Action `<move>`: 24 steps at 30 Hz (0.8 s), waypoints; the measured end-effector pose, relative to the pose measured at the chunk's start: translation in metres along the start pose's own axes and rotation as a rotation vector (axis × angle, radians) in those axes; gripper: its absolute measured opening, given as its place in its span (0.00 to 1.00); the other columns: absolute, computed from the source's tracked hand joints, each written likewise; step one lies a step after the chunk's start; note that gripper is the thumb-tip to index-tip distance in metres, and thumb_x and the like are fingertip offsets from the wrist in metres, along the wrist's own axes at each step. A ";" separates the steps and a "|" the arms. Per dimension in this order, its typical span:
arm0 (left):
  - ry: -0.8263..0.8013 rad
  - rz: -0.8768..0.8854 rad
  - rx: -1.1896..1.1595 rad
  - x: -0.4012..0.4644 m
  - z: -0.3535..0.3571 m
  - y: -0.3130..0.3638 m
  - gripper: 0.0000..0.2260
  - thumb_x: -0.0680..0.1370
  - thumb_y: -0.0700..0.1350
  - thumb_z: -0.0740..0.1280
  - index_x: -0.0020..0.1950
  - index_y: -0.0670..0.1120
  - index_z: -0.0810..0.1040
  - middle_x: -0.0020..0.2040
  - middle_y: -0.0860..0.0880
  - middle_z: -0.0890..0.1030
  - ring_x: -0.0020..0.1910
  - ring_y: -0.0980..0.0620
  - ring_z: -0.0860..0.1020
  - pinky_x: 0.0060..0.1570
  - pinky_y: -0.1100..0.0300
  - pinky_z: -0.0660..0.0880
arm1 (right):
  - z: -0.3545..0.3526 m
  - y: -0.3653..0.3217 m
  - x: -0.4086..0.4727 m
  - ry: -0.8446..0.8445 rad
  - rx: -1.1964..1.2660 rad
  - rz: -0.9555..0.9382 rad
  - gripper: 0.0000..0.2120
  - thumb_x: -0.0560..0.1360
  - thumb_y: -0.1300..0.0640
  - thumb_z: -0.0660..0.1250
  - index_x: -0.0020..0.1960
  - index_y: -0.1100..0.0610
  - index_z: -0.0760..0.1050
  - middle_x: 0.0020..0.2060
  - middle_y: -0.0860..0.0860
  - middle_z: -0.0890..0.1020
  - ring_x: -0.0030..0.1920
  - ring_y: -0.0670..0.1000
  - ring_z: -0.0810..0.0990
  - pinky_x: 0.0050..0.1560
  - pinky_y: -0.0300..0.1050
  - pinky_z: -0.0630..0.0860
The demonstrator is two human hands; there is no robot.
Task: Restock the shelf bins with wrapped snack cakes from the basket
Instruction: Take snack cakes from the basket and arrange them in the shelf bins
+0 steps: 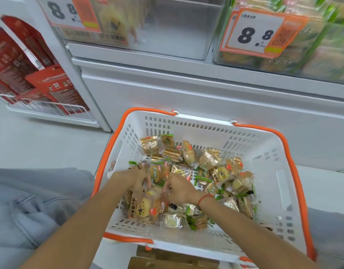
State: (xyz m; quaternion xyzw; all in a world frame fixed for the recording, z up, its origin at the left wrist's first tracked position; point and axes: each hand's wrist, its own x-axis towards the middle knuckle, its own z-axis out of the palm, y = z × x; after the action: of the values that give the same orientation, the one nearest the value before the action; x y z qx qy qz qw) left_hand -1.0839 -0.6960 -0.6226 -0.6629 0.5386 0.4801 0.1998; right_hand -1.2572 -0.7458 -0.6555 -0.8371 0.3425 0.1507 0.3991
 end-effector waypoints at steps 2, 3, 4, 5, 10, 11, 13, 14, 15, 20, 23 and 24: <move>-0.018 0.001 -0.066 -0.002 -0.011 0.001 0.17 0.67 0.46 0.77 0.53 0.55 0.78 0.64 0.51 0.71 0.65 0.47 0.71 0.65 0.49 0.70 | -0.015 0.000 -0.002 -0.033 0.079 -0.001 0.07 0.72 0.55 0.73 0.43 0.59 0.82 0.44 0.53 0.81 0.46 0.53 0.79 0.50 0.51 0.79; -0.007 0.019 -0.127 -0.005 -0.020 0.004 0.14 0.71 0.45 0.74 0.56 0.52 0.79 0.64 0.49 0.72 0.65 0.48 0.72 0.64 0.53 0.71 | -0.028 0.001 -0.005 -0.051 0.134 -0.010 0.05 0.72 0.55 0.73 0.43 0.57 0.81 0.45 0.51 0.82 0.47 0.51 0.80 0.52 0.50 0.79; 0.019 0.042 -0.195 -0.009 -0.029 0.008 0.12 0.75 0.42 0.70 0.59 0.48 0.79 0.64 0.47 0.73 0.64 0.48 0.73 0.59 0.59 0.72 | -0.042 0.002 -0.010 -0.064 0.202 -0.029 0.04 0.73 0.56 0.72 0.42 0.55 0.79 0.46 0.49 0.81 0.49 0.50 0.80 0.53 0.48 0.79; 0.062 0.071 -0.253 -0.014 -0.038 0.012 0.12 0.77 0.40 0.67 0.61 0.44 0.78 0.64 0.46 0.74 0.63 0.48 0.73 0.55 0.62 0.72 | -0.058 0.002 -0.016 -0.076 0.270 -0.043 0.05 0.74 0.58 0.72 0.42 0.54 0.76 0.48 0.47 0.80 0.50 0.48 0.79 0.52 0.46 0.79; 0.260 0.238 -0.477 -0.041 -0.072 0.033 0.18 0.76 0.45 0.70 0.64 0.50 0.71 0.56 0.49 0.74 0.57 0.50 0.74 0.54 0.62 0.72 | -0.142 -0.002 -0.052 -0.064 0.526 -0.045 0.04 0.77 0.61 0.67 0.47 0.57 0.72 0.44 0.50 0.82 0.46 0.50 0.81 0.47 0.44 0.79; 0.295 0.273 -0.486 -0.047 -0.077 0.037 0.18 0.76 0.49 0.70 0.65 0.53 0.71 0.55 0.51 0.74 0.59 0.51 0.74 0.57 0.62 0.71 | -0.157 -0.005 -0.058 -0.029 0.550 -0.048 0.03 0.77 0.60 0.67 0.49 0.57 0.73 0.42 0.51 0.82 0.43 0.50 0.80 0.48 0.45 0.78; 0.363 0.341 -0.551 -0.059 -0.084 0.046 0.17 0.76 0.53 0.68 0.63 0.56 0.71 0.55 0.56 0.74 0.60 0.54 0.74 0.59 0.62 0.70 | -0.180 -0.014 -0.069 0.071 0.612 -0.059 0.06 0.78 0.56 0.66 0.55 0.55 0.73 0.39 0.48 0.82 0.40 0.46 0.78 0.50 0.43 0.76; 0.394 0.376 -0.608 -0.064 -0.086 0.049 0.15 0.76 0.54 0.68 0.61 0.55 0.73 0.55 0.58 0.74 0.61 0.55 0.74 0.60 0.62 0.70 | -0.188 -0.021 -0.074 0.132 0.637 -0.059 0.10 0.78 0.53 0.66 0.57 0.54 0.73 0.39 0.46 0.82 0.39 0.45 0.78 0.49 0.40 0.75; 0.413 0.404 -0.682 -0.068 -0.088 0.052 0.14 0.75 0.54 0.69 0.59 0.54 0.74 0.56 0.58 0.74 0.60 0.57 0.74 0.61 0.60 0.71 | -0.194 -0.028 -0.078 0.193 0.662 -0.058 0.12 0.77 0.51 0.67 0.59 0.53 0.73 0.39 0.46 0.83 0.38 0.44 0.78 0.47 0.37 0.75; 0.465 0.548 -1.000 -0.099 -0.099 0.059 0.14 0.76 0.49 0.68 0.60 0.49 0.73 0.52 0.49 0.84 0.52 0.55 0.82 0.55 0.60 0.78 | -0.213 -0.063 -0.087 0.502 0.527 -0.160 0.08 0.78 0.48 0.64 0.55 0.49 0.76 0.45 0.44 0.83 0.46 0.43 0.80 0.47 0.36 0.73; 0.618 0.601 -1.045 -0.118 -0.114 0.063 0.16 0.75 0.50 0.68 0.61 0.47 0.73 0.48 0.49 0.85 0.51 0.55 0.82 0.58 0.57 0.77 | -0.227 -0.087 -0.094 0.652 0.247 -0.268 0.11 0.74 0.43 0.67 0.56 0.41 0.74 0.51 0.39 0.80 0.52 0.39 0.77 0.52 0.37 0.74; 0.670 0.627 -1.059 -0.126 -0.119 0.066 0.17 0.74 0.51 0.68 0.60 0.47 0.74 0.47 0.50 0.85 0.50 0.56 0.82 0.56 0.58 0.77 | -0.232 -0.095 -0.097 0.680 0.172 -0.310 0.15 0.73 0.44 0.70 0.57 0.38 0.72 0.52 0.36 0.79 0.53 0.39 0.77 0.52 0.37 0.74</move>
State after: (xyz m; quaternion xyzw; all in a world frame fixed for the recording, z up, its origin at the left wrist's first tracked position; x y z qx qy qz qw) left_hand -1.0880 -0.7459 -0.4439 -0.5968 0.4307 0.4828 -0.4745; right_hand -1.2666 -0.8387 -0.4029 -0.8447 0.3362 -0.2269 0.3494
